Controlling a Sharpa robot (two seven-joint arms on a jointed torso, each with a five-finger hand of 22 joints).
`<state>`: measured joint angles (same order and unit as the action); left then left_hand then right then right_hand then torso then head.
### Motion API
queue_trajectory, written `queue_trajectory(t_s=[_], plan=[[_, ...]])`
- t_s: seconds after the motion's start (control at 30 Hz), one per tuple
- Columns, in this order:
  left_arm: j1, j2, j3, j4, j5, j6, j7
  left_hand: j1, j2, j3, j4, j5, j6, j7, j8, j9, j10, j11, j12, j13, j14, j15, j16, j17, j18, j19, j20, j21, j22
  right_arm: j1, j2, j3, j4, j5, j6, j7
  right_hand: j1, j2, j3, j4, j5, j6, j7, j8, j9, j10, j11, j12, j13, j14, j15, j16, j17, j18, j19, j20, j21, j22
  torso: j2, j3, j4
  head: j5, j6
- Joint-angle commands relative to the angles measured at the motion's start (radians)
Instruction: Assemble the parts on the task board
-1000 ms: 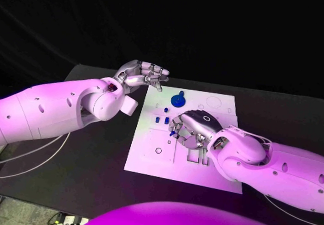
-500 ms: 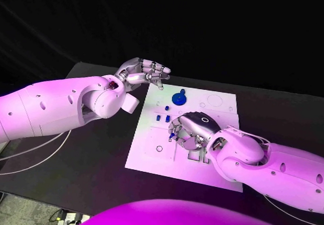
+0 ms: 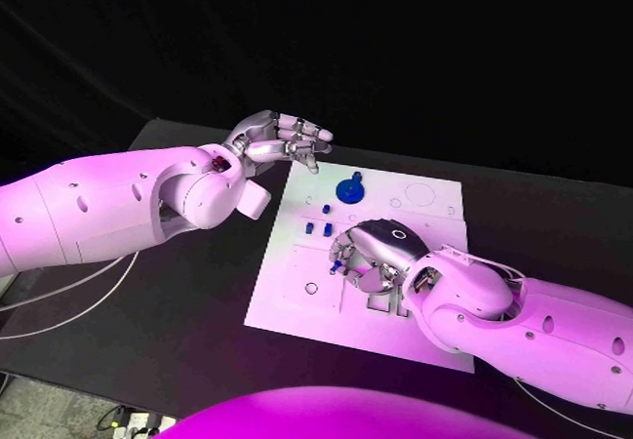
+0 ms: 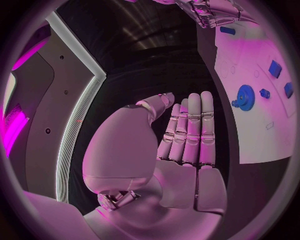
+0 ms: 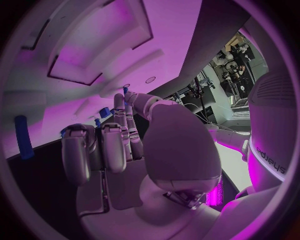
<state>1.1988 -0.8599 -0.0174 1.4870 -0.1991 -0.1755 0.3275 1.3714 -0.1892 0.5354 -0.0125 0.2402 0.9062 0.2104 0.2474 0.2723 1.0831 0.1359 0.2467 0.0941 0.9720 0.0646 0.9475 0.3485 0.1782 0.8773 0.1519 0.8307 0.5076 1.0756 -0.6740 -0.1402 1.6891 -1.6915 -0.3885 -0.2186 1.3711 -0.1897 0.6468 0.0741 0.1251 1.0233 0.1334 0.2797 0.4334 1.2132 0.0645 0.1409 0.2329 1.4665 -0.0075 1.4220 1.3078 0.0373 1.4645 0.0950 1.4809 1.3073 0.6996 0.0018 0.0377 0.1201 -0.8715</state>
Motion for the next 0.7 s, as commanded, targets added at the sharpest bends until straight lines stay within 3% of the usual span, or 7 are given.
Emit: queue_trajectory(t_s=[0.03, 0.7], plan=[[0.001, 0.001, 0.001, 0.001, 0.005, 0.016, 0.003, 0.005, 0.003, 0.000, -0.007, 0.003, -0.004, 0.002, -0.003, -0.001, -0.004, 0.003, -0.005, -0.001, -0.004, 0.001, -0.006, -0.001, 0.002, -0.008, 0.001, 0.002, 0.001, -0.002, 0.002, 0.000, -0.001, -0.012, 0.021, 0.005, -0.012, -0.001, -0.006, -0.002, -0.003, 0.009, 0.000, 0.005, 0.001, 0.004, 0.001, -0.006, -0.001, 0.055, -0.004, -0.003, 0.040, -0.018, 0.072, -0.004, 0.006, 0.228, 0.000, -0.0008, 0.0001, 0.000, -0.001], [0.001, -0.002, 0.001, 0.002, 0.004, 0.017, 0.000, 0.005, 0.003, 0.000, -0.007, 0.003, -0.004, 0.002, -0.003, -0.001, -0.004, 0.003, -0.005, -0.001, -0.004, 0.001, -0.006, -0.001, 0.002, -0.008, 0.001, 0.002, 0.001, -0.005, 0.013, -0.002, -0.007, -0.029, 0.051, -0.006, -0.016, -0.002, -0.009, -0.001, -0.010, 0.008, 0.001, 0.003, 0.001, 0.003, 0.002, -0.009, -0.002, 0.055, -0.004, -0.002, 0.041, -0.019, 0.073, -0.004, 0.009, 0.230, -0.001, -0.0006, 0.0005, -0.001, -0.001]])
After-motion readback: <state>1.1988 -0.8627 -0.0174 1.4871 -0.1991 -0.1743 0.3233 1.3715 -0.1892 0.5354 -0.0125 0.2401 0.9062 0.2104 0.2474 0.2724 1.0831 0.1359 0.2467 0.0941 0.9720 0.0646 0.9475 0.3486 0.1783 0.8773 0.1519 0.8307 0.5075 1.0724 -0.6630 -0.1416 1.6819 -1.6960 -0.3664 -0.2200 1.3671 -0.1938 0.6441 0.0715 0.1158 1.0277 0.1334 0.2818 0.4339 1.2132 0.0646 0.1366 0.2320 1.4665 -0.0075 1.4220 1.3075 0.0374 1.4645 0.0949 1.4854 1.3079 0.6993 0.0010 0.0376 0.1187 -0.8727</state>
